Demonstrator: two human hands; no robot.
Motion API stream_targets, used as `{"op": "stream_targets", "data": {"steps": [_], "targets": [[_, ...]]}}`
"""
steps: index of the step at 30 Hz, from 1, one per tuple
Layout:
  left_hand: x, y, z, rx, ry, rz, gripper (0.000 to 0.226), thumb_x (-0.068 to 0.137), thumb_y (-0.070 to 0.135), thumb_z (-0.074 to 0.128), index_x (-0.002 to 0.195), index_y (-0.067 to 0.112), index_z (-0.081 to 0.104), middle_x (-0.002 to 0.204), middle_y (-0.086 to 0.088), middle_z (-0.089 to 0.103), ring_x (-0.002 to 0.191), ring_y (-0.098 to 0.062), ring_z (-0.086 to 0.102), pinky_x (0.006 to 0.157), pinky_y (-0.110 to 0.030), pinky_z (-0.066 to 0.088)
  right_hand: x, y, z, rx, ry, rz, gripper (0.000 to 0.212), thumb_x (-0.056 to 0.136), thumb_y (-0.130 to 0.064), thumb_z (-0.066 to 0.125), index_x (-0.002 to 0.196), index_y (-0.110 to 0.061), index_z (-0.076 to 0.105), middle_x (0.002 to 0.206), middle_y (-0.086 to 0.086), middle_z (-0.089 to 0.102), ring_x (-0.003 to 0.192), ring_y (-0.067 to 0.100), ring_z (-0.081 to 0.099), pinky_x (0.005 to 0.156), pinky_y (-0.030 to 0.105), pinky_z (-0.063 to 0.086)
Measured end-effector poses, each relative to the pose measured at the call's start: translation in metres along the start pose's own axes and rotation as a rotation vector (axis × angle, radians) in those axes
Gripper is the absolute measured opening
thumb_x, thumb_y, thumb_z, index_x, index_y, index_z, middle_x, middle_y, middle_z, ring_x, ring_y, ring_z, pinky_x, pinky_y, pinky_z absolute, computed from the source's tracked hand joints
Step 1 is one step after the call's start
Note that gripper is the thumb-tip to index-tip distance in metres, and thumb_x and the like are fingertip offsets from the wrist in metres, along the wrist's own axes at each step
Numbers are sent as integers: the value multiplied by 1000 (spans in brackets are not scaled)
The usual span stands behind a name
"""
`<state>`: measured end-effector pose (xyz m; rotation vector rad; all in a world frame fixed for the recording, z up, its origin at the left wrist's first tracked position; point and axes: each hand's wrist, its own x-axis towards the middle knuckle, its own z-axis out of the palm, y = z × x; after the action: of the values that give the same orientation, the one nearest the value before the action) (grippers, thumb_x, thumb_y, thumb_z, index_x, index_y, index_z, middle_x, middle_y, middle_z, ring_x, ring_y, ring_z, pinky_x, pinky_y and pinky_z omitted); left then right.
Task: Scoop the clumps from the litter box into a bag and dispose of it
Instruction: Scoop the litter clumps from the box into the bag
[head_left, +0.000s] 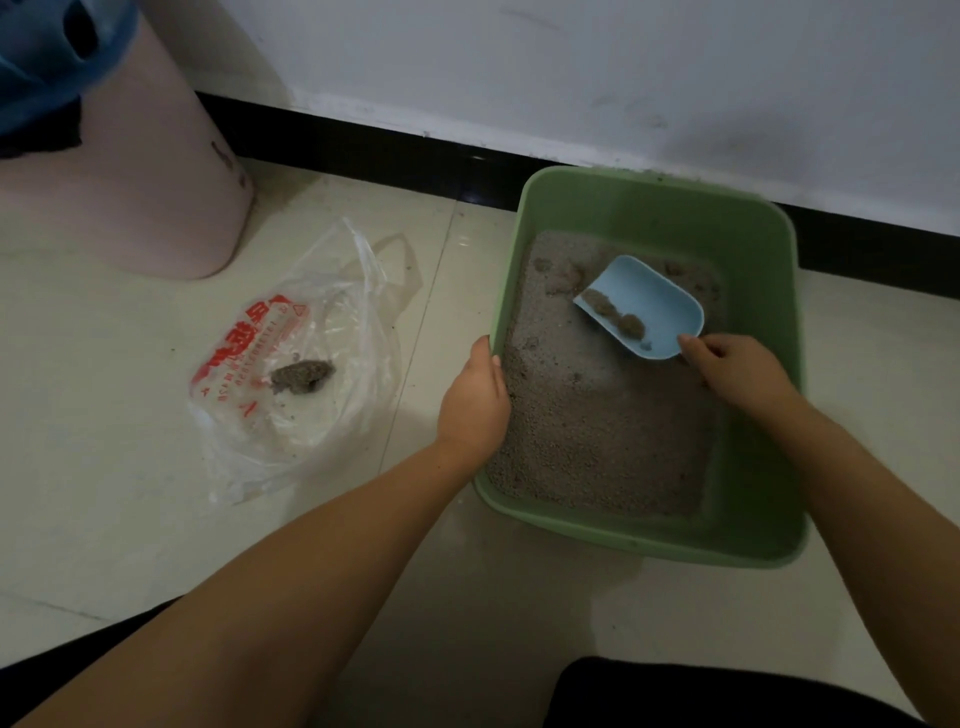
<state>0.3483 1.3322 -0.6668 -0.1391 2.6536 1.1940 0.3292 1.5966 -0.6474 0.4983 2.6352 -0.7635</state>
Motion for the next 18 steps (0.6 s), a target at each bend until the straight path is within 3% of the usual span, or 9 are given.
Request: {"op": "stream_targets", "data": {"steps": [6, 10, 14, 18], "targets": [[1, -1, 0, -1, 0, -9, 34, 102, 20, 27, 131, 6, 38, 87, -16, 59, 81, -36, 59, 67, -39, 44, 32, -34, -27, -268, -37, 40, 54, 96, -48, 39, 87, -2, 67, 68, 11, 56, 65, 24, 53, 77, 39, 50], [0, -1, 0, 8, -1, -11, 35, 102, 20, 27, 132, 6, 38, 84, -14, 57, 80, -36, 59, 65, -37, 43, 47, -51, -17, -287, -42, -48, 47, 96, -49, 39, 90, -11, 66, 65, 6, 56, 58, 19, 53, 61, 31, 44], [1, -1, 1, -8, 2, -8, 35, 102, 20, 27, 132, 7, 38, 89, -17, 59, 82, -36, 59, 69, -39, 46, 56, -63, 0, -257, -5, -80, 49, 96, -49, 38, 93, -9, 66, 71, 10, 61, 59, 22, 54, 61, 34, 48], [1, -3, 2, -4, 1, -1, 36, 102, 20, 27, 134, 6, 37, 95, -22, 61, 83, -38, 59, 68, -41, 46, 54, -58, 21, -98, 28, -96, 45, 98, -45, 37, 87, -9, 62, 64, 3, 52, 57, 19, 48, 53, 27, 35]]}}
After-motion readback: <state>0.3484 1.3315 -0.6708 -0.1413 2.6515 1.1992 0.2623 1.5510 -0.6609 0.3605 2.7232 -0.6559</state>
